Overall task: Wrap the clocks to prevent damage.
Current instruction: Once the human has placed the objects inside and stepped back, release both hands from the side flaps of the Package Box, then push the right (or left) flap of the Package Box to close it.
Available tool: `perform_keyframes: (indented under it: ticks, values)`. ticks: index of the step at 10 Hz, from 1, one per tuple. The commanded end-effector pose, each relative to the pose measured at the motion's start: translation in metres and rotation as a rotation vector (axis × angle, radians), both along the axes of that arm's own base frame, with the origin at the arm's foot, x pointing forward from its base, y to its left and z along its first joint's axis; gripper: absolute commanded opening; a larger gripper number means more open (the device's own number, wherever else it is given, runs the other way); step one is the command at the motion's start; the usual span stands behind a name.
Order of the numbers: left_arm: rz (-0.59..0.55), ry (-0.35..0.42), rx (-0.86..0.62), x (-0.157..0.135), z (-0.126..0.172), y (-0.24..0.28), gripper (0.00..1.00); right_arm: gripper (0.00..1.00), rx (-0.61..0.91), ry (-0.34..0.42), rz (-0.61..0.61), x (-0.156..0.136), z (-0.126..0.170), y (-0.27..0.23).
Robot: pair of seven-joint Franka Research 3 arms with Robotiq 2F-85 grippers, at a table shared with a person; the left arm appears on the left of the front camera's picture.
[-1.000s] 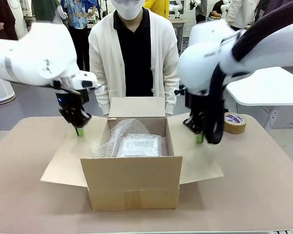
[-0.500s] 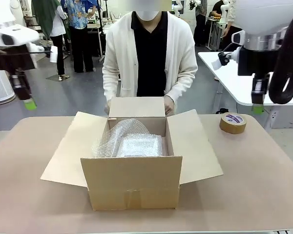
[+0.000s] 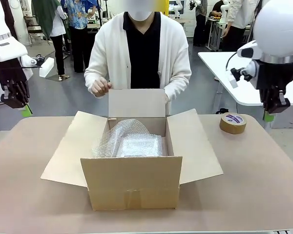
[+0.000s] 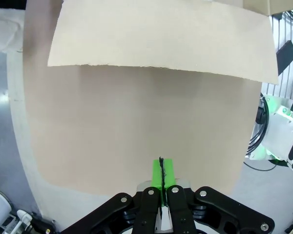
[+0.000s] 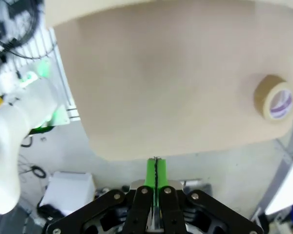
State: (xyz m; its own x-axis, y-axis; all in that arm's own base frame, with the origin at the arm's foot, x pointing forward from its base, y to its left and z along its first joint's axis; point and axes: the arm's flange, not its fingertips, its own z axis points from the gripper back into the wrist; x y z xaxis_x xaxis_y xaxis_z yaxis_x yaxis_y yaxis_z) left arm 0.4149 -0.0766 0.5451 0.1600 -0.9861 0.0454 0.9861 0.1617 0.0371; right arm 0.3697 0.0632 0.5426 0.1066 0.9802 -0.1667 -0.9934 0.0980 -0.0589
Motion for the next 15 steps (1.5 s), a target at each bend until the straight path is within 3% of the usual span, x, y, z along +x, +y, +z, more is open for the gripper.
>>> perform_keyframes:
  ticks: [1,4,5,15]
  values:
    - [-0.023,-0.025,-0.012,-0.009,-0.004,0.004,0.00,0.01,0.165,0.012,0.015,-0.006,-0.010,-0.017]
    - [-0.057,0.003,0.039,-0.008,-0.010,-0.003,0.00,0.01,0.188,0.022,-0.011,0.006,-0.020,-0.019]
    - [-0.003,-0.003,-0.001,-0.007,-0.003,0.001,0.00,0.01,0.158,0.018,-0.012,-0.003,-0.007,-0.022]
    - [-0.003,-0.003,-0.001,-0.007,-0.003,0.001,0.00,0.01,0.158,0.018,-0.012,-0.003,-0.007,-0.022]
